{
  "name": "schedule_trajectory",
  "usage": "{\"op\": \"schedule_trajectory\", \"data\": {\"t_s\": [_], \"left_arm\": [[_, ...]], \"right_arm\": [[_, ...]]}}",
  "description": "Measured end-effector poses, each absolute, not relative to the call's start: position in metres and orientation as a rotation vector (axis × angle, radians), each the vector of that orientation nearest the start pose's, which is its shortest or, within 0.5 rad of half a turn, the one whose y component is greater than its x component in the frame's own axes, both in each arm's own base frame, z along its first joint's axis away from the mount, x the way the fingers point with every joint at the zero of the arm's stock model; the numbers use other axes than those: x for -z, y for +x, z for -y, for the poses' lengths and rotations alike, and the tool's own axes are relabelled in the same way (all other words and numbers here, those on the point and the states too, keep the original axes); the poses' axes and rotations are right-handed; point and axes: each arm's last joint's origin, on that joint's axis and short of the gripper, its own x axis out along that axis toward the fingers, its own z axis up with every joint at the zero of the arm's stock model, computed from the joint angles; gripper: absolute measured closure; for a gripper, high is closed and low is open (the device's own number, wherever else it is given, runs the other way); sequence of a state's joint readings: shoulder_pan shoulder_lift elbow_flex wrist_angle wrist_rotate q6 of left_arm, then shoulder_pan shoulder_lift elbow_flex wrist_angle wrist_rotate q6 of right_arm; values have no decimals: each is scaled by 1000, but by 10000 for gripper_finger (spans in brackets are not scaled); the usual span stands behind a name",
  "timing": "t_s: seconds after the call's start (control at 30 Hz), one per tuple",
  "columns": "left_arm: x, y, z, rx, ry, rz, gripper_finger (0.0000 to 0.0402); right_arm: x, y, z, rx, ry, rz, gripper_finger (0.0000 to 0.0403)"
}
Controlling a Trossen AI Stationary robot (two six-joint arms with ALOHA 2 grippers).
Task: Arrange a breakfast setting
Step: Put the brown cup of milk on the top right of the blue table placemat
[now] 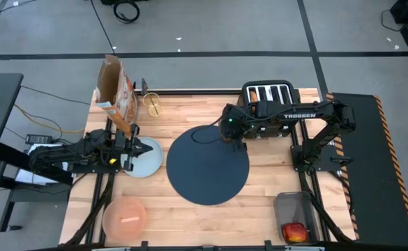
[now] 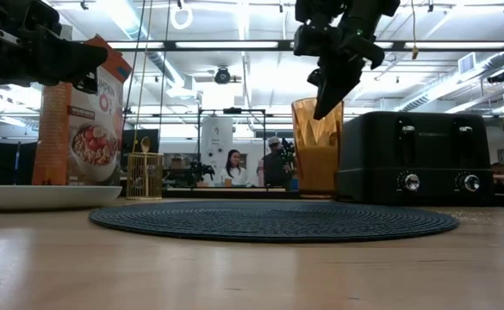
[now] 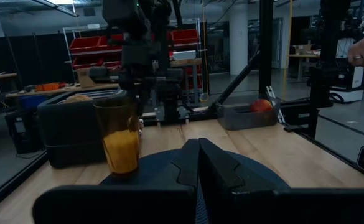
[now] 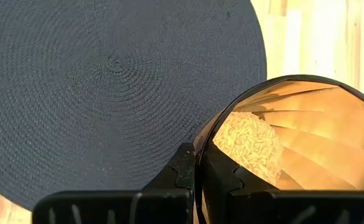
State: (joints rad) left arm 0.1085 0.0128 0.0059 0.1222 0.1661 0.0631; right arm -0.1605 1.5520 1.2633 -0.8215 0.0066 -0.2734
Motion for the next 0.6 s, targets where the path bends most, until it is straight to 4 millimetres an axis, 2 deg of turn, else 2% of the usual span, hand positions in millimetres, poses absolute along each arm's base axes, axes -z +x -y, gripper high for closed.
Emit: {"op": "schedule_trajectory", "data": {"t_s": [0.6], "left_arm": [[-176, 97, -6, 54, 79, 116, 384]], "right_arm": [[-269, 305, 60, -78, -175, -1091, 387]]}}
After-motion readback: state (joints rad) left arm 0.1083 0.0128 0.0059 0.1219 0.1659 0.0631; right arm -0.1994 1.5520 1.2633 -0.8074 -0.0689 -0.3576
